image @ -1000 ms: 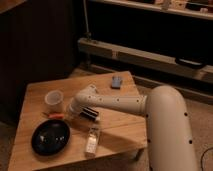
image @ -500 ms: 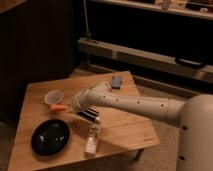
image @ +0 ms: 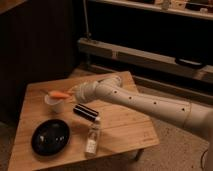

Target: Place the pepper in the ceramic cup

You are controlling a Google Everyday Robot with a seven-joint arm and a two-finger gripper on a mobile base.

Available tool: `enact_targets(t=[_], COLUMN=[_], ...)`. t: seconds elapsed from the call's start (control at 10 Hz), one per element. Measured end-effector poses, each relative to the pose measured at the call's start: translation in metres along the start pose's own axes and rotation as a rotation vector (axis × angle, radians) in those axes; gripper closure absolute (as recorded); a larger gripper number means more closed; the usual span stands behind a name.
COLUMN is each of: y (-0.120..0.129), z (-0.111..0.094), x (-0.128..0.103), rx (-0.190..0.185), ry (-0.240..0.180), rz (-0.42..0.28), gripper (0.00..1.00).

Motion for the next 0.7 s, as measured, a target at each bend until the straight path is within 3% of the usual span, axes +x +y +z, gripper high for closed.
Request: enact_targets(t=[0.1, 0.2, 0.5, 0.7], y=[0.004, 0.01, 0.017, 0.017], z=[0.002, 0.003, 0.007, 0.015], x=[-0.002, -0.007, 0.0, 0.012], rx=[-0.009, -0.019, -0.023, -0.008], ry=[0.003, 0.037, 0.173, 0.205], rz=[0.014, 0.046, 0.071, 0.056], gripper=[1.0, 1.0, 1.0, 1.0])
